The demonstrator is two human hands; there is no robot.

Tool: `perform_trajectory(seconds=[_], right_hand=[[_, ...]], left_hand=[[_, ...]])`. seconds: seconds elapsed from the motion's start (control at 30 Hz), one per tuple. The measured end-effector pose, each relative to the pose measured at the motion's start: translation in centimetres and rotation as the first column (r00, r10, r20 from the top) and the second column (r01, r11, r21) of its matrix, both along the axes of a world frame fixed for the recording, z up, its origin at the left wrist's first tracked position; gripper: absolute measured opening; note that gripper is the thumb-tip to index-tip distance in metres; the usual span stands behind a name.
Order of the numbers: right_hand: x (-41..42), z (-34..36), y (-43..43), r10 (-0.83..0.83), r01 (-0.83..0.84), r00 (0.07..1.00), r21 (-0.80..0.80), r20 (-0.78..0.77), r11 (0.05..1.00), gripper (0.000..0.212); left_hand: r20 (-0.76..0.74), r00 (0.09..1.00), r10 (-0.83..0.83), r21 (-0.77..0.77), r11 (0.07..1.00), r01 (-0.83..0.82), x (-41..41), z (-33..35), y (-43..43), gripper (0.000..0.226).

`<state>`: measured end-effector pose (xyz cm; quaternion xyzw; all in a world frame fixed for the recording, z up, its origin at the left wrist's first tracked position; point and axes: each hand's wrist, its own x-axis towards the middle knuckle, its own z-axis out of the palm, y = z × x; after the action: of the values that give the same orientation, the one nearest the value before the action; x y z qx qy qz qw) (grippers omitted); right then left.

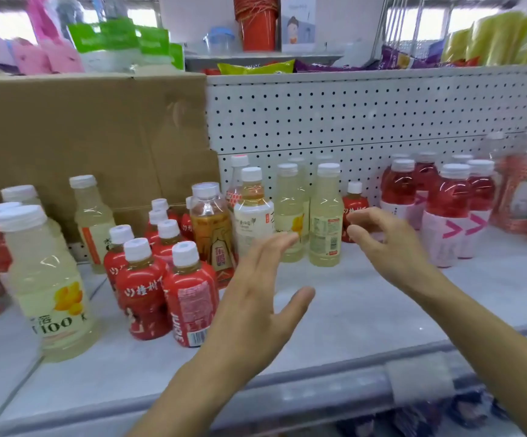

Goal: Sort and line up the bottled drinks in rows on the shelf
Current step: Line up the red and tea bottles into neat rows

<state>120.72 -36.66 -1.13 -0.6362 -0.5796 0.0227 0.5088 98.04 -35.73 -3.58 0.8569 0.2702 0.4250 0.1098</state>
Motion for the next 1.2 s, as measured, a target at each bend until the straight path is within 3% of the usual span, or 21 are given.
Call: perform_trajectory(seconds=[0.23, 0.37, 0.5, 0.7, 0.83, 0.9, 0.97, 1.07, 1.2], right_hand=[[9.1, 3.1, 7.6, 0.014, 0.032, 0.971, -0.185, 0.241, 0.982, 0.04], [10.9, 4.4, 13.1, 0.064, 0.117, 0.887, -0.355, 0.458, 0.927, 0.051], [11.0, 4.2, 15.4, 0.2, 0.154, 0.808, -0.526, 0.555, 0.837, 0.032], [11.1, 4.2, 13.6, 0.104, 0.193, 0.733, -0.352, 0.672, 0.916, 0.023], [11.1, 4.1, 9.5, 0.093, 0.156, 0.776, -0.332, 0.623, 0.93, 0.018], [10.2, 4.3, 6.9, 0.101, 0.134, 0.806, -0.345, 0.583, 0.929, 0.018], [8.4, 4.6, 4.6, 0.122, 0.097, 0.829, -0.356, 0.545, 0.93, 0.019], [4.6, 4.9, 1.8, 0.192, 0.026, 0.842, -0.394, 0.504, 0.919, 0.016], [-1.7, 4.8, -0.2, 0.32, -0.141, 0.839, -0.392, 0.441, 0.909, 0.016]], left_hand=[[0.001, 0.991, 0.133, -0.13, 0.983, -0.132, 11.6, 0.6, 4.8, 0.079], [-0.042, 0.967, 0.251, -0.234, 0.938, -0.254, 14.1, 0.3, 6.6, 0.084], [-0.111, 0.942, 0.318, -0.267, 0.903, -0.336, 14.2, -0.9, 6.9, 0.079], [-0.139, 0.926, 0.35, -0.227, 0.899, -0.374, 11.9, -1.1, 4.1, 0.046], [-0.135, 0.902, 0.41, -0.1, 0.9, -0.424, 8.7, -1.5, 1.2, 0.027], [-0.08, 0.886, 0.456, 0.073, 0.889, -0.451, 6.3, -1.9, 0.3, 0.019], [0.009, 0.858, 0.514, 0.285, 0.821, -0.494, 3.7, -2.0, -0.2, 0.015], [0.059, 0.775, 0.629, 0.37, 0.707, -0.602, -0.4, -1.7, -0.3, 0.038], [-0.09, 0.649, 0.756, 0.298, 0.642, -0.706, -5.0, -1.7, 0.6, 0.082]])
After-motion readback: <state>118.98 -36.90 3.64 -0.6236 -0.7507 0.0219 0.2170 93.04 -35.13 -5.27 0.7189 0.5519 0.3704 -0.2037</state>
